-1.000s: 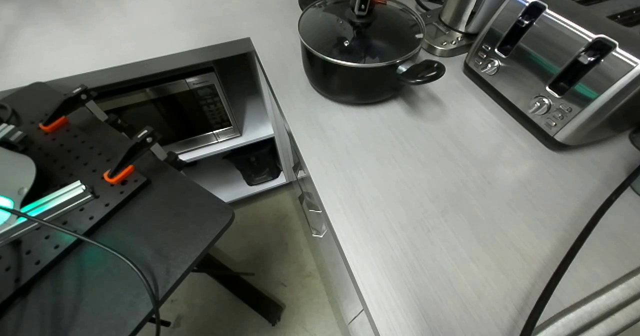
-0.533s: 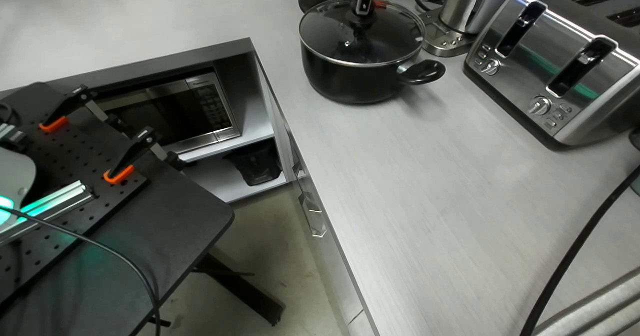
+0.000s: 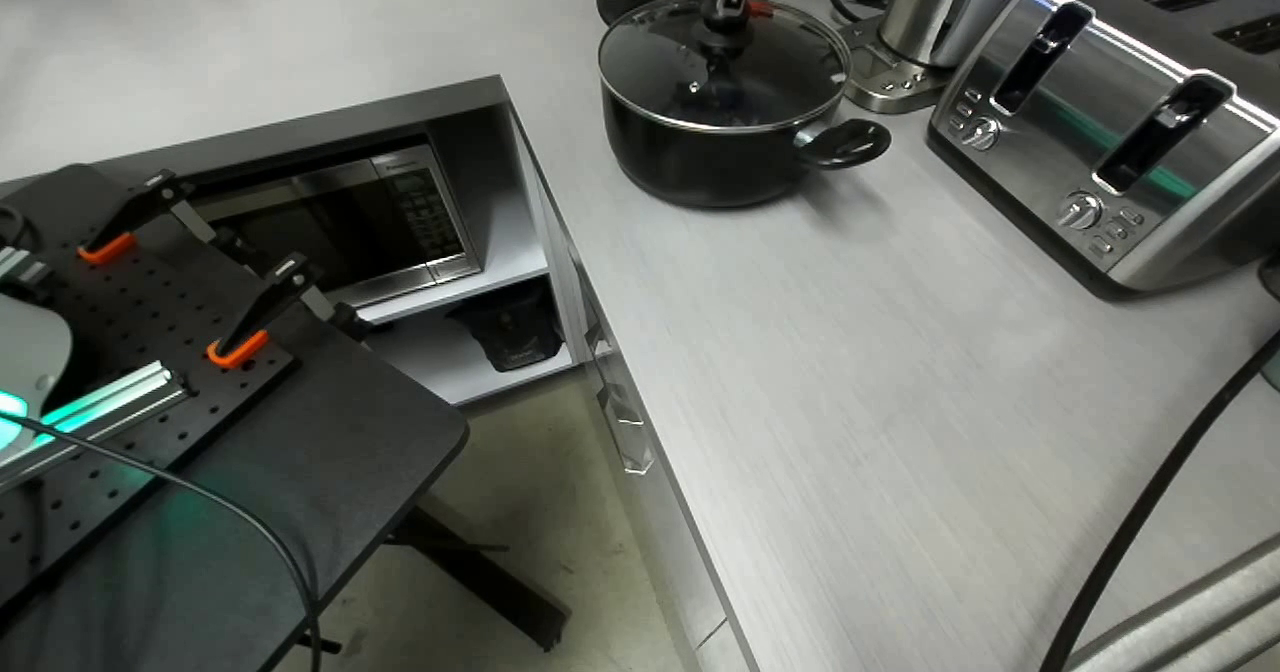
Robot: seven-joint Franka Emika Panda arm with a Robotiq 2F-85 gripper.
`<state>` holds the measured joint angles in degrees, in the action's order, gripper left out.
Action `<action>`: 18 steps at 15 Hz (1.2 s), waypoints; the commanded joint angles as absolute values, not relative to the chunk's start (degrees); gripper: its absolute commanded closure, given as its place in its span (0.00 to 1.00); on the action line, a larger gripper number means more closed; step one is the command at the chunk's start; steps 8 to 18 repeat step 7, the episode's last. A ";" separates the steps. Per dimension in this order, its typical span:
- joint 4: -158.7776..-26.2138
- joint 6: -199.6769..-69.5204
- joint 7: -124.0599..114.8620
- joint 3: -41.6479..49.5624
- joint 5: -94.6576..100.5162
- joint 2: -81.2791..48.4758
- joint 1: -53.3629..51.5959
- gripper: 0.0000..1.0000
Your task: Put the lid on the pot
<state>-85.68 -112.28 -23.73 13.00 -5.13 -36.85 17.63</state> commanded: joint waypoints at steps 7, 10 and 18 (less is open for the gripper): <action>-101.97 -120.73 -22.45 13.61 -1.72 -25.50 11.58 0.00; -101.97 -120.73 -22.45 13.61 -1.72 -25.50 11.58 0.00; -101.97 -120.73 -22.45 13.61 -1.72 -25.50 11.58 0.00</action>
